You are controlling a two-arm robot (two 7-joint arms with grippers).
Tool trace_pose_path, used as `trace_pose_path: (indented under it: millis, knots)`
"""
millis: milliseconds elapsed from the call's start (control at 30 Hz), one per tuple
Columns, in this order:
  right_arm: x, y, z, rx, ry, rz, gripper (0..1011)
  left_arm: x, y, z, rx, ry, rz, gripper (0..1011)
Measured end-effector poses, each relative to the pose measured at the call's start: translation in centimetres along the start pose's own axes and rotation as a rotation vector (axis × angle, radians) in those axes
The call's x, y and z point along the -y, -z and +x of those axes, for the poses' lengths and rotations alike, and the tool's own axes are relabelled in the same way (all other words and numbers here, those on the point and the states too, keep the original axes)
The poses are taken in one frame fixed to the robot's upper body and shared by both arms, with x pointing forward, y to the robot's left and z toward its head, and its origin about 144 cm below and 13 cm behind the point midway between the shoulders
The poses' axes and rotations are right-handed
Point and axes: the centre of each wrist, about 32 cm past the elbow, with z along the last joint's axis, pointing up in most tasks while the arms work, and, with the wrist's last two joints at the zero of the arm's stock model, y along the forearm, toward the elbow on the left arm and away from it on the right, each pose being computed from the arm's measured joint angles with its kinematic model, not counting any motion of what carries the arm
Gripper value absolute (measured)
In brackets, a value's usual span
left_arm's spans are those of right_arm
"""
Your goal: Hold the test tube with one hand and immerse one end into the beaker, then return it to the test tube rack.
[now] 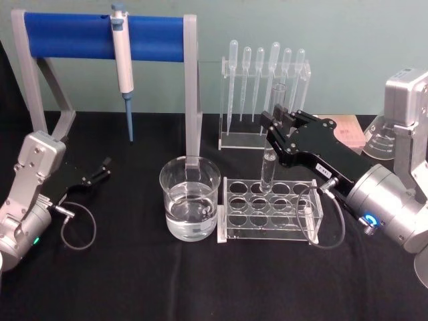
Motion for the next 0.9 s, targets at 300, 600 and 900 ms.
trace_pose_path:
  millis: [300,600,900]
  knots:
    - [0.0,0.0,0.0,0.0,0.0,0.0,226,0.0,0.0,0.0,0.0,0.0,0.0,1000]
    - [0.0,0.0,0.0,0.0,0.0,0.0,226,0.0,0.0,0.0,0.0,0.0,0.0,1000]
    - [0.0,0.0,0.0,0.0,0.0,0.0,226,0.0,0.0,0.0,0.0,0.0,0.0,1000]
